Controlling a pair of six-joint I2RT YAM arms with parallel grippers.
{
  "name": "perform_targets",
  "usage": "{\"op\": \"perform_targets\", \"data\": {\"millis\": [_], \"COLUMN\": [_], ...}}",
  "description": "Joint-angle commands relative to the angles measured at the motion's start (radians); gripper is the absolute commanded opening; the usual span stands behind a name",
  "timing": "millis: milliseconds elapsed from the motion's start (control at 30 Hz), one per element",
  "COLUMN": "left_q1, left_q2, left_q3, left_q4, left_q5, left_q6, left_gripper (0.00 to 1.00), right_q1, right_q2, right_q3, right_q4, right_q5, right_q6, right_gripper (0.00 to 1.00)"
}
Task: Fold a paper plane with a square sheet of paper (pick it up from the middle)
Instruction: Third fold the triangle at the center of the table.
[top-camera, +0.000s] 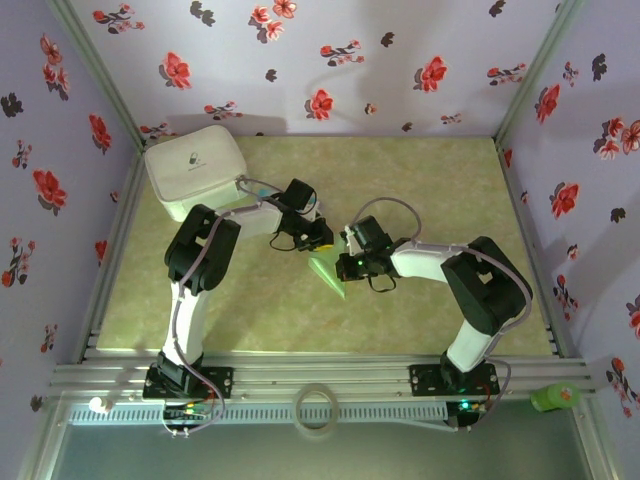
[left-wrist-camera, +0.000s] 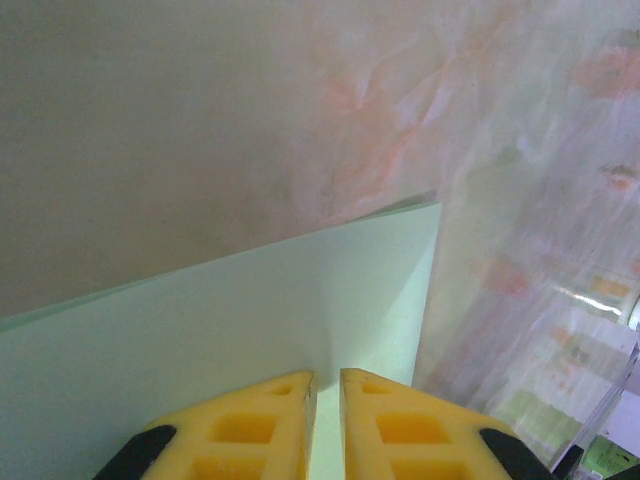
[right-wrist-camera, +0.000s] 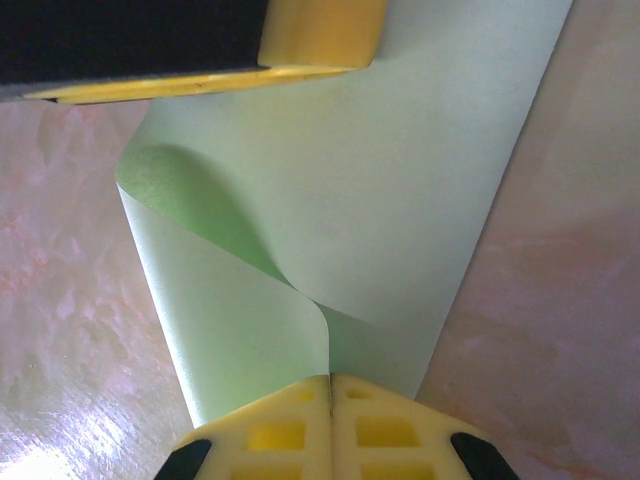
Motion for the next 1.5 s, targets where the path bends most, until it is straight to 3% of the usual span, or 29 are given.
{"op": "perform_targets", "data": {"millis": [0, 800, 1133, 1467], "left_q1": [-0.021, -0.023, -0.023, -0.023], "left_q2": [0.035, 0.033, 0.036, 0.037], "left_q3": [-0.034, -0.034, -0.031, -0.029], "left_q4": [-0.089, -0.082, -0.083, -0.086], "left_q5": [-0.041, -0.04, -0.038, -0.038], "left_q6": [-0.011, -0.014, -0.015, -0.012], "left_gripper": [0.16, 0.16, 0.16, 0.16], "right_q1": [-0.008, -0.016, -0.016, -0.016], "right_q2": [0.011, 0.008, 0.011, 0.031], "right_q3": [0.022, 0.01, 0.011, 0.023], "right_q4": [0.011, 0.004, 0.038, 0.006], "right_q5": [-0.001, -0.002, -0.065, -0.02], "right_q6": [-0.011, -0.022, -0.017, -0.02], "right_gripper": [0.01, 0.0, 0.0, 0.01]}}
